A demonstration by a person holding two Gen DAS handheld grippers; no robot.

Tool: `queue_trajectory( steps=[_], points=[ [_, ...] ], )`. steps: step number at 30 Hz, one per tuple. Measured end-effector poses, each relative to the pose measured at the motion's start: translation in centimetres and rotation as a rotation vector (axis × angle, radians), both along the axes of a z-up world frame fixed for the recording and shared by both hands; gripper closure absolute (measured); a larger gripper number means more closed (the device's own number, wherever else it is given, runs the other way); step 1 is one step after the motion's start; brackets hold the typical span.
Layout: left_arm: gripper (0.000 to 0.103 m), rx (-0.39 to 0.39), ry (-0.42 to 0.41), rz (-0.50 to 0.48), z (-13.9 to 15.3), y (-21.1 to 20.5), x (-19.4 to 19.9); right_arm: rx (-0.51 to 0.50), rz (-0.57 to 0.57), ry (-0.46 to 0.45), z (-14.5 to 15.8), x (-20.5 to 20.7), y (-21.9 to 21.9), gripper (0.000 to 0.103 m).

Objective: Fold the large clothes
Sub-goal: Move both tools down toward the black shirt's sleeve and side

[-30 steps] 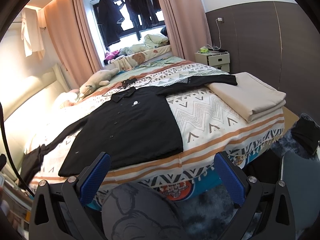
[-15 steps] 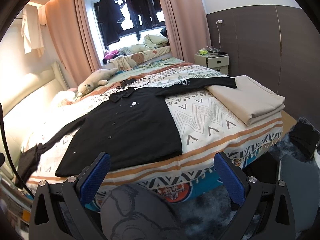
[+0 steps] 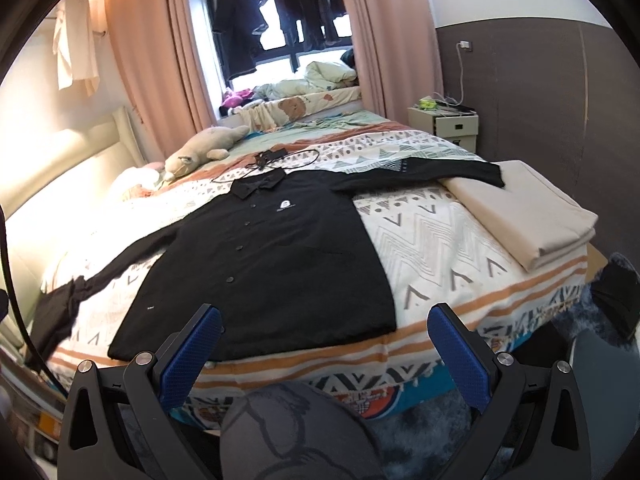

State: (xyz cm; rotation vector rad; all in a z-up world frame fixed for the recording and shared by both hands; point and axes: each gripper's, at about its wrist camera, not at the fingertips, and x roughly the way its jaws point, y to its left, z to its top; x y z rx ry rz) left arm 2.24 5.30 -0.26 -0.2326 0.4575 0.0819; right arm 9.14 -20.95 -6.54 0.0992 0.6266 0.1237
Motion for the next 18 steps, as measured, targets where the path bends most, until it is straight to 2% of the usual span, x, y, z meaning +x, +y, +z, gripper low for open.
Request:
queue_trajectory(
  steps=[11, 18],
  points=[
    [0.001, -0.076, 0.07, 0.071, -2.6, 4.1, 5.0, 0.016, 0.116, 0.021, -0.9, 6.2, 5.0, 0.0],
    [0.001, -0.129, 0.12, 0.164, -4.0, 8.0, 8.8, 0.037, 0.176, 0.068, -2.0, 12.5, 8.8, 0.0]
  ],
)
